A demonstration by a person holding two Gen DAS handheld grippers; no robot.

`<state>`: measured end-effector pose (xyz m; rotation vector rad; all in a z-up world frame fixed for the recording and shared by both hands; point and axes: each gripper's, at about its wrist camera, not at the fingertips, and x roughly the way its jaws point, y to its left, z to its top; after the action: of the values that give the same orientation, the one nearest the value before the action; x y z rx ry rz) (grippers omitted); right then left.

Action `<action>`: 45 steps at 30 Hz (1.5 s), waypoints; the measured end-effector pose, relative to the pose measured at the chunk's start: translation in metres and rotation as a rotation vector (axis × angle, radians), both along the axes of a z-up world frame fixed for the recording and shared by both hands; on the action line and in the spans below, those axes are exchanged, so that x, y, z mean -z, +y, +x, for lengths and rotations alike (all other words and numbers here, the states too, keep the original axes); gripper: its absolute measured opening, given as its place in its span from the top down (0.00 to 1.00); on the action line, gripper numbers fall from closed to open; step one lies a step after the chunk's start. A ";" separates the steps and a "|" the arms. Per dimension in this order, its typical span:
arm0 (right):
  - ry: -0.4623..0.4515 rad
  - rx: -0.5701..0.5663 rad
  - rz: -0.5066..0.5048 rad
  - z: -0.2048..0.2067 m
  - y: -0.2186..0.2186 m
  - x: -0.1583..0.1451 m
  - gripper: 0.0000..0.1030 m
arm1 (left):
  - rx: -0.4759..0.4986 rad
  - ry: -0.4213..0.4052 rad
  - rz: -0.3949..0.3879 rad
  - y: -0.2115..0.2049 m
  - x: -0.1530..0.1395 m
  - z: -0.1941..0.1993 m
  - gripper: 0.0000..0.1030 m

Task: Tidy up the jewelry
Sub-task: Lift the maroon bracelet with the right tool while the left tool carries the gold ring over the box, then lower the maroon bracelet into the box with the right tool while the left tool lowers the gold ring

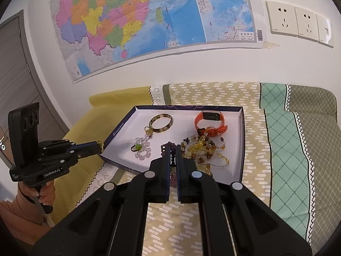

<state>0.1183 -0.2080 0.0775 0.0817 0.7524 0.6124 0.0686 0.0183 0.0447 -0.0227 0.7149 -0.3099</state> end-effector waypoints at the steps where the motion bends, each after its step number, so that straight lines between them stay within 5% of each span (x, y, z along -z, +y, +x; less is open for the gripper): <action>1: 0.002 0.000 0.000 0.001 0.000 0.001 0.95 | 0.000 0.001 0.001 0.000 0.000 0.001 0.96; 45: 0.062 -0.009 -0.016 0.029 0.006 0.021 0.95 | -0.045 0.071 0.040 0.002 0.029 0.038 0.96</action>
<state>0.1471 -0.2018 0.0564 0.0830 0.8175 0.6146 0.1062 0.0205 0.0159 -0.0120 0.7893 -0.2532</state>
